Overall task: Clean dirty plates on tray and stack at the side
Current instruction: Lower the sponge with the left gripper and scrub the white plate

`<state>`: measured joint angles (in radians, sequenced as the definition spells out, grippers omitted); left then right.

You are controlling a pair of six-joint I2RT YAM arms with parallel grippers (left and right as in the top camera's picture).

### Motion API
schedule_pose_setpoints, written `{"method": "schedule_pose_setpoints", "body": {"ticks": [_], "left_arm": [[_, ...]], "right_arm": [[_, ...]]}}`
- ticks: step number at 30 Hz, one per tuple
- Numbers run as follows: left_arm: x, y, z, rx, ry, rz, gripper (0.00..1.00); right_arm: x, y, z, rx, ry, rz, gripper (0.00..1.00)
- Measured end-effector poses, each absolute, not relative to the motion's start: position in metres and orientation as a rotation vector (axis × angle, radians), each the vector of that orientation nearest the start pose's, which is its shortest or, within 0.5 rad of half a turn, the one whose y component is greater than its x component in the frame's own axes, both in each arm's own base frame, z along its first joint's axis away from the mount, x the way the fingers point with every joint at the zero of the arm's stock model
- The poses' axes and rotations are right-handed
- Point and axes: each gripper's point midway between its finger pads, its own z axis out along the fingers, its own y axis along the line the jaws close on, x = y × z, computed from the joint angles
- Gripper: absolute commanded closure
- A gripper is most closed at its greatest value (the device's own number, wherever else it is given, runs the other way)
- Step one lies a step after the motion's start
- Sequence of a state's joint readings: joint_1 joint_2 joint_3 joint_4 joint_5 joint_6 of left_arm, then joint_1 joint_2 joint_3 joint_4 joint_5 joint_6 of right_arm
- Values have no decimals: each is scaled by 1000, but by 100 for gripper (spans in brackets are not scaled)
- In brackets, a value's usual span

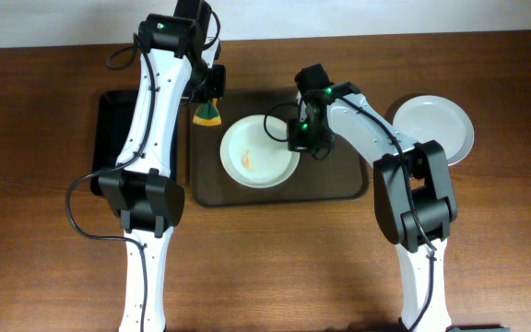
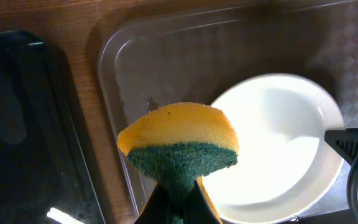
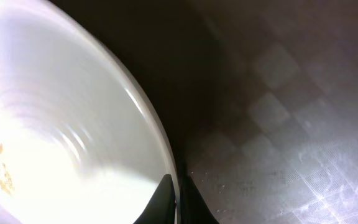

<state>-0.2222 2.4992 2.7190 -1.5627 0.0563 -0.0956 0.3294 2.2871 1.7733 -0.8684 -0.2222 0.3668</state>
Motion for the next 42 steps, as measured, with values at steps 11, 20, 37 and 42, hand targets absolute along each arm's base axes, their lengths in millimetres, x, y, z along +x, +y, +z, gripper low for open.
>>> {"method": "schedule_pose_setpoints", "body": {"ticks": [11, 20, 37, 42], "left_arm": [[503, -155, 88, 275, 2942, -166, 99], [474, -197, 12, 399, 3020, -235, 99], [468, -238, 10, 478, 2960, -525, 99], [508, -224, 11, 411, 2835, -350, 99]], "right_arm": [[437, 192, 4, 470, 2985, 443, 96], [437, 193, 4, 488, 2976, 448, 96], [441, 193, 5, 485, 2959, 452, 96], [443, 192, 5, 499, 2954, 455, 96]]}}
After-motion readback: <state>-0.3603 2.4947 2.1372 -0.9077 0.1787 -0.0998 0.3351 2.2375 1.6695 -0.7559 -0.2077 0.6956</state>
